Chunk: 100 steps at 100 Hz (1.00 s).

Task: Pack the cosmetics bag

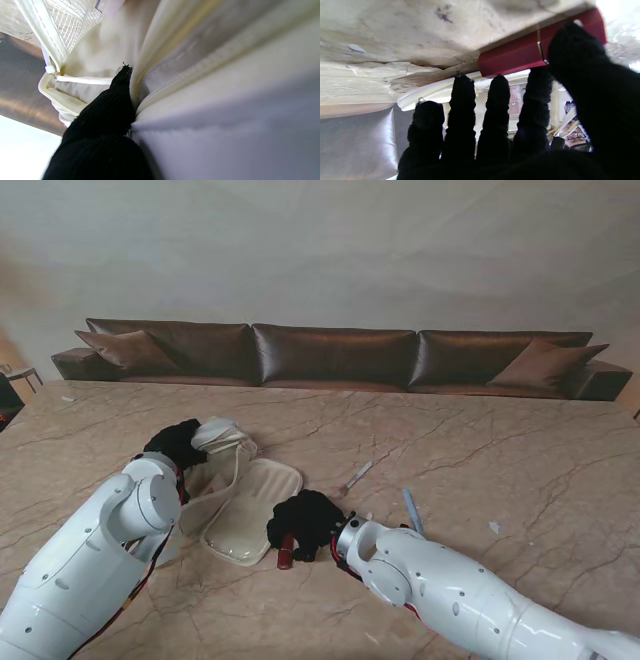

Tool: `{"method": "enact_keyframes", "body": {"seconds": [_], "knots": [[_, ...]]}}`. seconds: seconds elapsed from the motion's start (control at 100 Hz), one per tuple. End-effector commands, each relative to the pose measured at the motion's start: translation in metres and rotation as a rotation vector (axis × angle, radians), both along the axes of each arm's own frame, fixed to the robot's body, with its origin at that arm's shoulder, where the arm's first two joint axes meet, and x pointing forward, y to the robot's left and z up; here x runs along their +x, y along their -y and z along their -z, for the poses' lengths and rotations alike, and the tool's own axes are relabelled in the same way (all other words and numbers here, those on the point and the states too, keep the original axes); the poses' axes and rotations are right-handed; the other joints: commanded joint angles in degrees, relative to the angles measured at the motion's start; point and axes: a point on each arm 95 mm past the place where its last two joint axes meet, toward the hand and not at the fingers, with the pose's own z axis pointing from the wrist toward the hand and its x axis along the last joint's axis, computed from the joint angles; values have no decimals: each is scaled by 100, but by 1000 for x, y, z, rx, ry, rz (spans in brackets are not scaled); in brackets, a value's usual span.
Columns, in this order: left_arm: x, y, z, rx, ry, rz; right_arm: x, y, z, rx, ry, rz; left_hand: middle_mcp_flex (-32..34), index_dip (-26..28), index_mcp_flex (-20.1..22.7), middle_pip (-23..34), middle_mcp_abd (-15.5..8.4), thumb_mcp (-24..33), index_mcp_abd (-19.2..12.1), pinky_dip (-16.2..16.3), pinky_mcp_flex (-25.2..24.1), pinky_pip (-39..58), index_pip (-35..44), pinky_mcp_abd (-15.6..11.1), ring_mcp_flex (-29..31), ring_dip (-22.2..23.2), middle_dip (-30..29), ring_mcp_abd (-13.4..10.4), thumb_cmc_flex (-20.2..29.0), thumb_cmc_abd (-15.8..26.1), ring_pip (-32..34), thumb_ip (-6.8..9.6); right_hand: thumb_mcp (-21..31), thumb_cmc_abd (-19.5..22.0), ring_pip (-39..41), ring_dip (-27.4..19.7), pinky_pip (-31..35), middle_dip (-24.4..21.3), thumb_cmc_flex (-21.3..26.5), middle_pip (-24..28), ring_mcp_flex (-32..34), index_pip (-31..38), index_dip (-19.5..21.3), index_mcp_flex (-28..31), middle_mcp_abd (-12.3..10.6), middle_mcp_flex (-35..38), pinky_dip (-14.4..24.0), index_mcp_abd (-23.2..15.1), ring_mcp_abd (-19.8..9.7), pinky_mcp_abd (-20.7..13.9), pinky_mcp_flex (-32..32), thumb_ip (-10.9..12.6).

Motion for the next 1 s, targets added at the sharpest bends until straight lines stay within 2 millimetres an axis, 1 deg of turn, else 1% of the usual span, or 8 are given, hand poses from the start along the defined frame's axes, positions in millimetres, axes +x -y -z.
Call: {"method": "enact_keyframes", "body": {"seconds": [0.0,0.12,0.17,0.21,0.47,0.59,0.71,0.99], "knots": [[-1,3,-2,-10,5,5,-8,7,14,-38,-25,-3,115,53,289,149,-233,277,-751,210,499,1252,563,-431,437,-41,106,-55,993,810,282,311,-99,-77,-34,20,110,-313,210,-333,-88,277,250,117,263,24,93,-340,16,-80,70,-218],[-1,4,-2,-12,6,6,-8,9,15,-63,-26,-14,117,55,288,149,-244,270,-762,209,499,1252,562,-431,430,-42,108,-55,989,814,279,309,125,-123,-121,-47,5,-357,330,-389,-127,36,145,68,257,17,57,-289,20,-34,-5,-8],[-1,4,-2,-14,6,6,-8,10,15,-84,-30,-18,114,55,290,147,-240,265,-760,208,499,1252,562,-431,430,-42,107,-55,987,817,278,307,231,124,-179,-81,-104,-397,304,-442,-220,-477,-50,-20,261,-52,52,-33,14,-23,-86,714],[-1,5,-2,-15,6,6,-8,10,16,-97,-35,-20,112,53,288,146,-239,267,-757,208,499,1253,559,-431,427,-42,107,-54,992,821,277,308,280,260,-190,-83,-153,-404,413,-446,-271,-647,-48,-45,253,-71,58,-14,6,-24,-126,966],[-1,6,-1,-21,5,4,-6,12,28,-128,-73,-18,105,55,285,142,-236,255,-754,205,499,1253,555,-432,425,-42,110,-50,1004,829,276,307,516,595,-173,-37,-430,-371,838,-425,-653,-840,-176,-218,278,-286,46,-206,9,-3,-481,1135],[-1,6,0,-26,8,4,-7,13,35,-129,-91,-19,107,58,285,145,-234,247,-755,205,499,1254,556,-432,424,-42,112,-47,1006,829,275,307,379,339,-44,25,-524,-328,650,-371,-932,-661,-203,31,307,-405,88,-360,19,4,-669,1067],[-1,6,1,-29,8,2,-8,14,42,-131,-98,-22,98,59,279,143,-233,240,-750,204,499,1254,554,-432,424,-42,115,-45,1010,832,274,307,53,33,34,-6,-530,-310,698,-336,-1009,117,-1014,430,319,-428,156,-752,28,11,-731,-4],[-2,6,2,-37,7,-8,-10,16,51,-145,-76,-40,97,74,272,154,-242,224,-762,202,499,1255,567,-432,420,-42,129,-48,1009,839,272,305,-187,135,130,-7,-479,-333,607,-292,-1146,1223,-1954,1024,274,-334,185,-1129,-15,-13,-802,-243]]}}
